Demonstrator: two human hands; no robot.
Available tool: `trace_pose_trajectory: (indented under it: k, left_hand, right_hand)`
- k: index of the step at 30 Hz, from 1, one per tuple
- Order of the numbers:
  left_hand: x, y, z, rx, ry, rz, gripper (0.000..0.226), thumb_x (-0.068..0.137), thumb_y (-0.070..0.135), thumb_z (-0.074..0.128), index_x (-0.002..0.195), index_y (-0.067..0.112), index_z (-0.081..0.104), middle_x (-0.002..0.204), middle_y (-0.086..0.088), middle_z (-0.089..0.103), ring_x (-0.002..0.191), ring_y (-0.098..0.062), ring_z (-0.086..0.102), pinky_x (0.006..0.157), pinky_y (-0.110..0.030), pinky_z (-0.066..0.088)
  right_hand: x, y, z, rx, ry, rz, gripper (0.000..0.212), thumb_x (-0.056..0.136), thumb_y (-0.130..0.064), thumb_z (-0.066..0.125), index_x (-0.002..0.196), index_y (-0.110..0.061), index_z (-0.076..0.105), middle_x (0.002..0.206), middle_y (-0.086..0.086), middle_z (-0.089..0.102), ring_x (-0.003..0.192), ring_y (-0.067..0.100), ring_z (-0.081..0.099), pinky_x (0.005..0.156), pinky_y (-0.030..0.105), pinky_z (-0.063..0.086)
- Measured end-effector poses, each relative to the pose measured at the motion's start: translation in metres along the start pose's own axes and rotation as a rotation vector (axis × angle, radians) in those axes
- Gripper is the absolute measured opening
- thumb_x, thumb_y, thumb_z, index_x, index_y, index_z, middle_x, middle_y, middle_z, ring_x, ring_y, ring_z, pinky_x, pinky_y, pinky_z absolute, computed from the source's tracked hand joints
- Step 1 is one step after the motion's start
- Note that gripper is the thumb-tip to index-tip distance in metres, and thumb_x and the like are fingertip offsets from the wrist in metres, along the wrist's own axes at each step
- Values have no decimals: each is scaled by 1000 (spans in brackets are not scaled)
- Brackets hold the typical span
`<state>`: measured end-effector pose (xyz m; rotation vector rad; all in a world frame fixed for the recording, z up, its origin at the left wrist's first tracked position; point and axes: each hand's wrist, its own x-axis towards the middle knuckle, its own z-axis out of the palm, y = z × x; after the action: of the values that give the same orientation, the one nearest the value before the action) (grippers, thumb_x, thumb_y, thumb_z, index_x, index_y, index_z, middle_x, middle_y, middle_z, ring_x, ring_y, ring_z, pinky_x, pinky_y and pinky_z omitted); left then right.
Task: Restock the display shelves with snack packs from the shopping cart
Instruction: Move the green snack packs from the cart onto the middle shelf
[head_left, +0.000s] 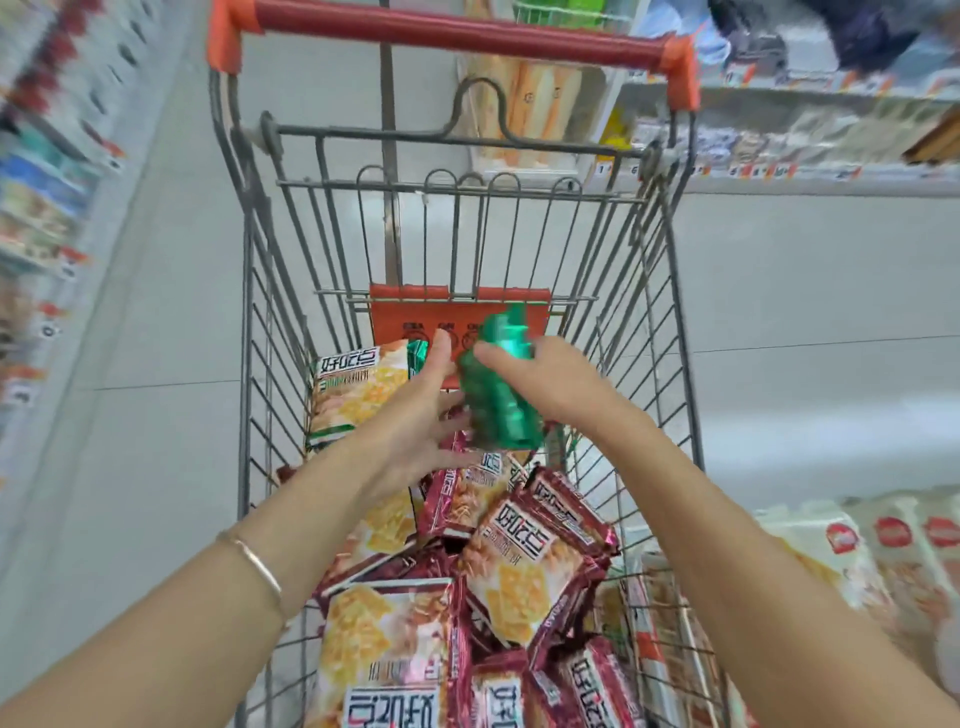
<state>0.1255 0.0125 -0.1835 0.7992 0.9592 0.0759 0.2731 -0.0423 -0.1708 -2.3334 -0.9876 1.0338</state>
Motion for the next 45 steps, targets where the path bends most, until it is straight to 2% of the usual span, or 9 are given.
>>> trace_pose_trajectory:
  k: [4,9,13,20,24,29,33,37,45]
  left_hand:
    - [2,-3,0,-206,94,53,62,71,54,74,120,18,64,108,-10,75,91,-28,75,77,-44,61]
    - [-9,8,-18,-250,129,91,23,69,24,73,88,13,66,75,-6,75,64,-24,71,84,-44,56]
    - [-21,27,-44,-188,169,201,31,73,21,72,102,12,65,83,-6,77,68,-22,75,54,-36,60]
    - [-36,75,-99,-135,360,508,23,91,11,66,112,18,65,94,-1,78,82,-19,76,64,-33,61]
    - [-42,78,-110,-173,365,519,16,91,12,64,106,18,67,89,0,78,79,-17,76,62,-31,61]
    - [-42,77,-109,-194,361,512,21,91,14,64,112,16,67,92,0,78,81,-17,76,62,-30,61]
    - [-41,76,-110,-211,363,507,29,91,16,64,120,15,64,99,-2,78,87,-19,76,64,-31,61]
    - [-38,76,-109,-210,369,509,32,91,17,66,123,15,64,99,0,78,89,-18,75,66,-31,61]
    - [-34,75,-94,-112,431,549,45,83,39,73,123,20,63,104,-1,77,93,-19,75,73,-36,62]
  right_hand:
    - [-16,-8,-11,543,-334,-103,54,108,-42,28,117,-9,69,93,6,73,94,23,67,96,32,51]
    - [7,11,-7,467,252,-37,28,104,-18,43,123,-14,63,120,-3,62,108,15,59,82,22,48]
    - [35,26,37,350,36,206,29,104,-11,45,129,-8,59,124,8,63,93,24,64,77,30,52]
    - [55,-8,138,399,-49,374,95,73,-67,72,138,-4,41,126,9,59,114,32,59,99,44,48]
    - [62,-14,134,26,233,156,80,82,-64,68,133,-7,45,133,11,49,124,31,48,102,45,45]
    - [74,-18,143,-4,-10,188,68,84,-71,59,110,-8,61,131,12,57,123,33,49,102,50,46]
    - [75,-14,145,194,25,163,69,83,-57,71,130,-11,51,127,10,56,119,32,52,93,48,54]
    - [63,-3,131,371,57,97,35,86,-33,76,92,-18,45,80,-2,50,74,21,54,81,51,56]
    - [-2,30,8,1171,-114,34,34,95,-13,57,129,-8,52,114,9,70,93,20,71,80,35,57]
